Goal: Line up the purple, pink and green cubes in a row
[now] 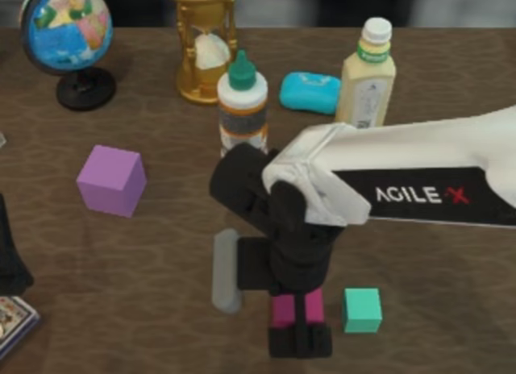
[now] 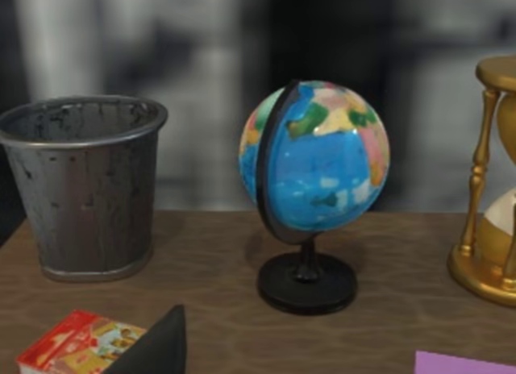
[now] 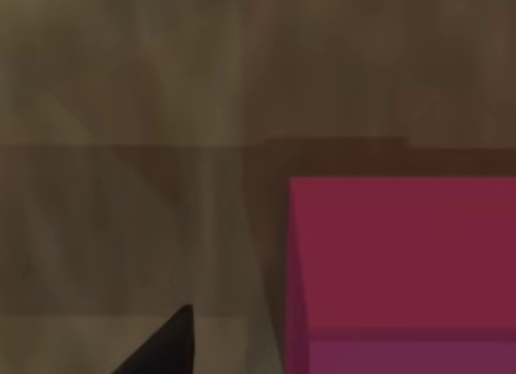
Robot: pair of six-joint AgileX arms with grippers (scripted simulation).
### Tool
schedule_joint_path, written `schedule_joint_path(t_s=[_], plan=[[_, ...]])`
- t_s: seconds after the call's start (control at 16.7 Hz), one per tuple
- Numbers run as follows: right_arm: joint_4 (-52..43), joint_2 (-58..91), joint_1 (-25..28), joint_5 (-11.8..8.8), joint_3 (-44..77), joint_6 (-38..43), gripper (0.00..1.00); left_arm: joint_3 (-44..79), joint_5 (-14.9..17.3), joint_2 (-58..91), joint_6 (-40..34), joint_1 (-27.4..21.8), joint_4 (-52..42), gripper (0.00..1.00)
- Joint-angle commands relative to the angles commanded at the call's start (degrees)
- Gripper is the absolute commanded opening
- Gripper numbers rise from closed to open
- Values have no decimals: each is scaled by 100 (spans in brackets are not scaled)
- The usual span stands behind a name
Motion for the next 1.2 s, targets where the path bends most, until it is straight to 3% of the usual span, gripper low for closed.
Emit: schedule_joint_path(t_s=[0.54,0.9,1.2], plan=[[-1392,-542,37,-3,851,-23,100,0,0,0,0,0,0,100],[-1241,-688,-95,-14,706,59,100,174,-8,175,-4,-10,-97,100],[-301,-2102,-847,-97,-380,612,100,1537,-27,1680,12,-136,-947,100]])
